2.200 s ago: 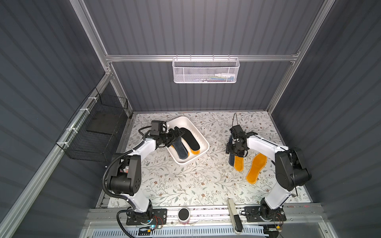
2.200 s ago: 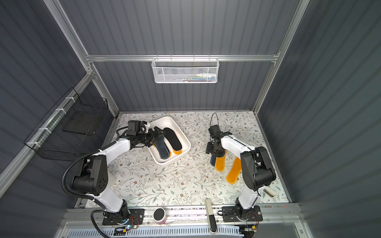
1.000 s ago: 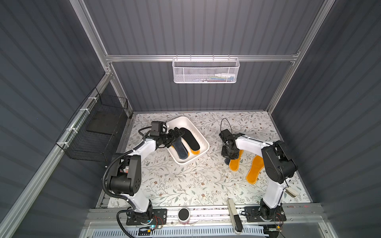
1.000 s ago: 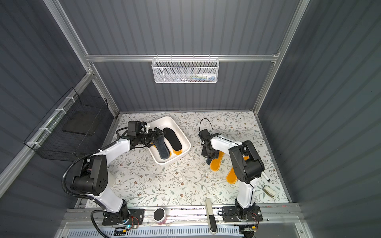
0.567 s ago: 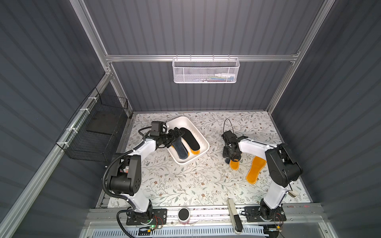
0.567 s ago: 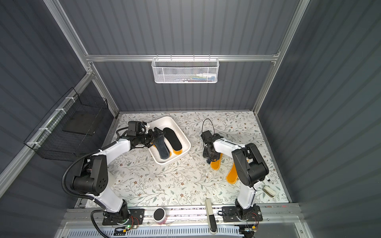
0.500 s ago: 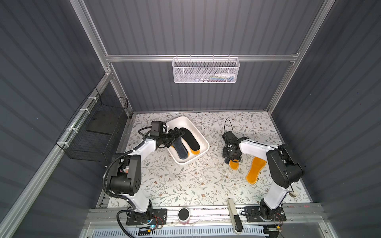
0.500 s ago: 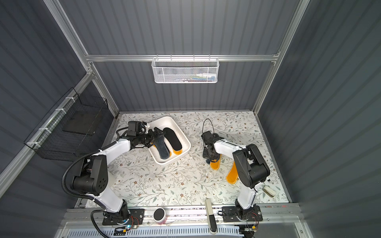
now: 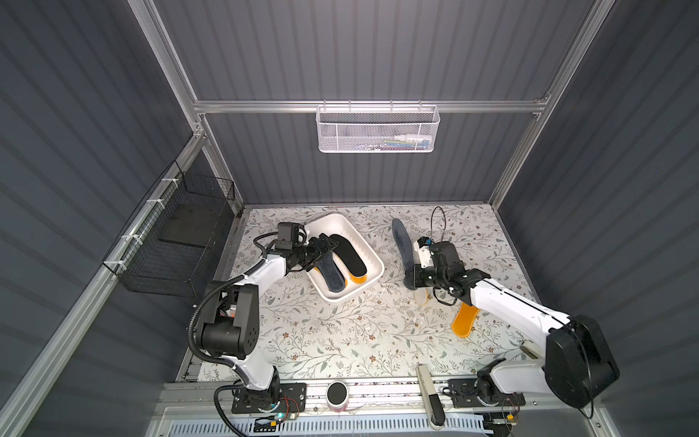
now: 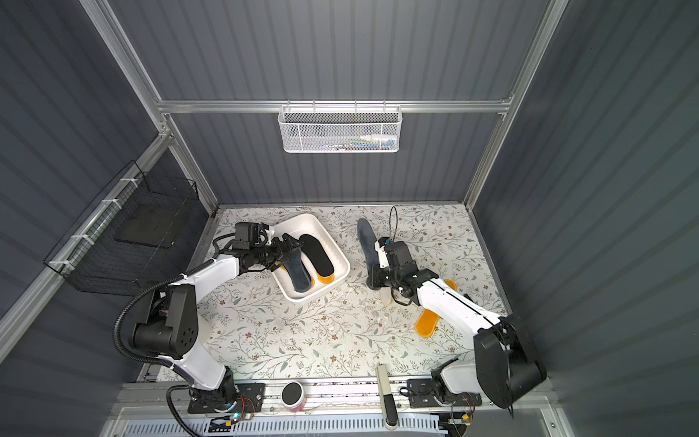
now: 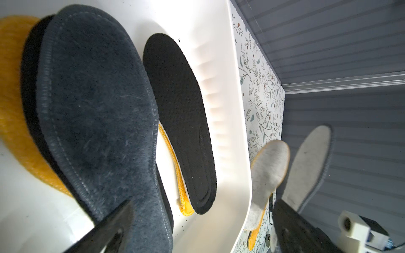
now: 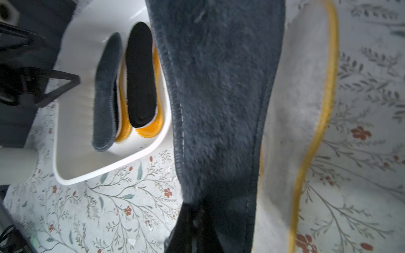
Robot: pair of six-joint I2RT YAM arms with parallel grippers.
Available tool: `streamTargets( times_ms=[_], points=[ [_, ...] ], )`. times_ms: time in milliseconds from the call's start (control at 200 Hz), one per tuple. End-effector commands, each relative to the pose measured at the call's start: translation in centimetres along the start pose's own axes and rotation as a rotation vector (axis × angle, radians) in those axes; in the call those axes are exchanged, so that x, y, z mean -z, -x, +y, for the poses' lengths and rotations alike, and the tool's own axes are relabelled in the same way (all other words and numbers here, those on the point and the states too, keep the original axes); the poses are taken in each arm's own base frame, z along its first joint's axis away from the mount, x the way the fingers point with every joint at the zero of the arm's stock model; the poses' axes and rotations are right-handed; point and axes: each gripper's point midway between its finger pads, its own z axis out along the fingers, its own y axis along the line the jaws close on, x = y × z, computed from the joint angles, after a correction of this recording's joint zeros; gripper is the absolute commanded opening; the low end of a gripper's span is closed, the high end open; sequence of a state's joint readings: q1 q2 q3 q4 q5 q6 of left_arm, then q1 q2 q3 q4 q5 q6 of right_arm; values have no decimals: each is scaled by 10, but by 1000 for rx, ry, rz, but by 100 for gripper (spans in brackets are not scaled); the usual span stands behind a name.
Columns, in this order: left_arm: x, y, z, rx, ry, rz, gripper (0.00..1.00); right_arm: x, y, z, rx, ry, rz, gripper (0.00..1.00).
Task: Put the insoles into the storage box
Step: Pick up the insole from the center of the board, then place the insole in the storage box.
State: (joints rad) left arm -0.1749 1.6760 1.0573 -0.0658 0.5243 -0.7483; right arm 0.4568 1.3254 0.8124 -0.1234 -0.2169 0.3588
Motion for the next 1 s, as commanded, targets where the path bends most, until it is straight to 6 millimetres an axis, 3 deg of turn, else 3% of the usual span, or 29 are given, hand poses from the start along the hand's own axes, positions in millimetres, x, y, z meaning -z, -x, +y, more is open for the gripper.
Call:
streamTargets(
  times_ms=[0, 185, 420, 590, 710, 991],
  points=[
    [3, 2, -1, -13, 0, -4, 100, 11, 11, 24, 63, 162, -51, 0],
    [4, 2, -2, -19, -1, -4, 100, 22, 27, 39, 77, 232, -81, 0],
    [17, 9, -5, -36, 19, -45, 100, 7, 44, 56, 106, 173, -23, 0],
    [39, 19, -2, -34, 36, -117, 100, -18, 51, 69, 127, 61, 61, 0],
    [50, 24, 0, -33, 38, -144, 100, -42, 43, 84, 218, -28, 161, 0],
    [61, 25, 3, -32, 38, -163, 100, -92, 37, 103, 323, -91, 283, 0]
  ],
)
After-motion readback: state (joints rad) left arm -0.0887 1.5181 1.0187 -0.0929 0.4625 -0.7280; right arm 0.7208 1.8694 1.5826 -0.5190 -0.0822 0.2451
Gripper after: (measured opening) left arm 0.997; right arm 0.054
